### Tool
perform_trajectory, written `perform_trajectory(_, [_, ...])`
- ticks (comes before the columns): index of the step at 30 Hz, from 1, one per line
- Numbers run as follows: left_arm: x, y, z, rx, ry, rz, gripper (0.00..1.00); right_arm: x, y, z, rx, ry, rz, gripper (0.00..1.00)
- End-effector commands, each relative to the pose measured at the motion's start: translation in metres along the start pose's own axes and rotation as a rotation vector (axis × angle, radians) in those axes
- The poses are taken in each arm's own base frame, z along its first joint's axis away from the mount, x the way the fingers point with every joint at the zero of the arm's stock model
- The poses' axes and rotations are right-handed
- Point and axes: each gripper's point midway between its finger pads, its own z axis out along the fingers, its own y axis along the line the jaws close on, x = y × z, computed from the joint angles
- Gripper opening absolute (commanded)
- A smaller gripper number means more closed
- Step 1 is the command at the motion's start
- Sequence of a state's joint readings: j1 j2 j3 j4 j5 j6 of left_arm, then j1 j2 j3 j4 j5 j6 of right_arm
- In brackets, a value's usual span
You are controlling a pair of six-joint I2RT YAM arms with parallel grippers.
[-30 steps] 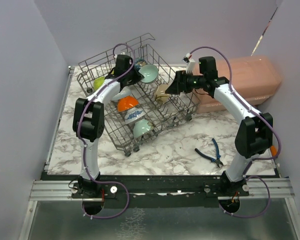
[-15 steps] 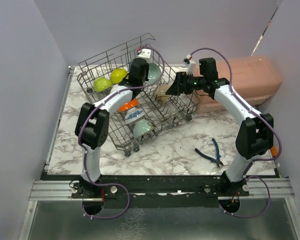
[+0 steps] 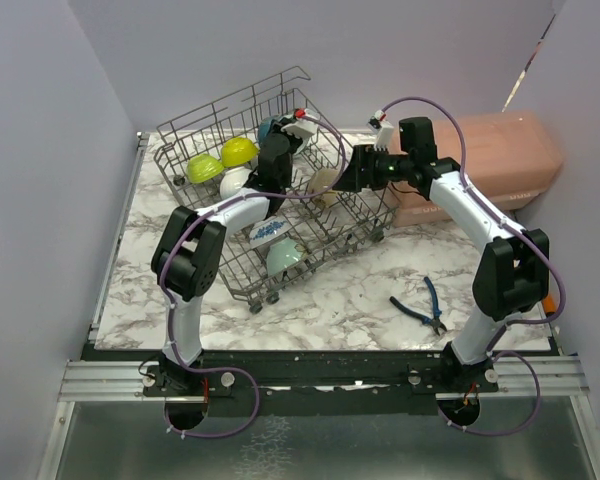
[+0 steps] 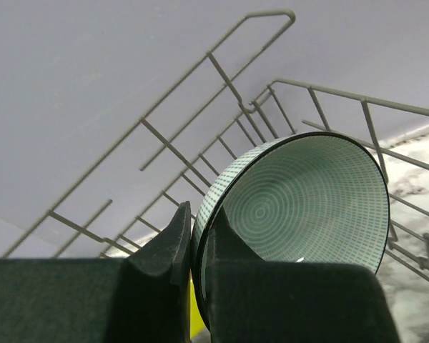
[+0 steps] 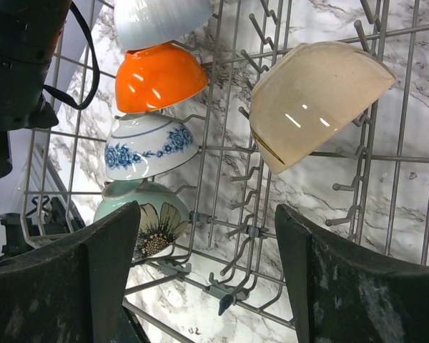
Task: Load the bowls into the dish rack
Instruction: Pick up the bowl from the dish rack, then turn the bowl upside down on the dish rack.
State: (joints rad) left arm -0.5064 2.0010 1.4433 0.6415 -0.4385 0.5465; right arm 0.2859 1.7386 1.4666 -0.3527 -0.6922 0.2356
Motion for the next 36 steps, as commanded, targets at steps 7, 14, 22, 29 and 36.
perform_trajectory(7, [-0.035, 0.015, 0.0, -0.053, -0.184, 0.135, 0.0, -0.004, -0.003, -0.008, 0.035, -0.028, -0.013, 0.8])
perform_trajectory(14, [-0.019, -0.003, 0.0, -0.021, -0.161, 0.181, 0.0, -0.003, -0.003, -0.008, 0.032, -0.023, -0.013, 0.8])
perform_trajectory(22, [0.003, -0.023, 0.0, 0.03, -0.133, 0.225, 0.0, 0.0, -0.004, -0.008, 0.032, -0.017, -0.016, 0.8])
perform_trajectory(29, [0.014, -0.035, -0.001, 0.037, -0.103, 0.27, 0.0, 0.0, -0.004, -0.009, 0.034, -0.018, -0.019, 0.8])
perform_trajectory(36, [0.024, -0.044, -0.004, 0.024, -0.066, 0.301, 0.0, 0.0, -0.004, -0.01, 0.04, -0.02, -0.021, 0.8])
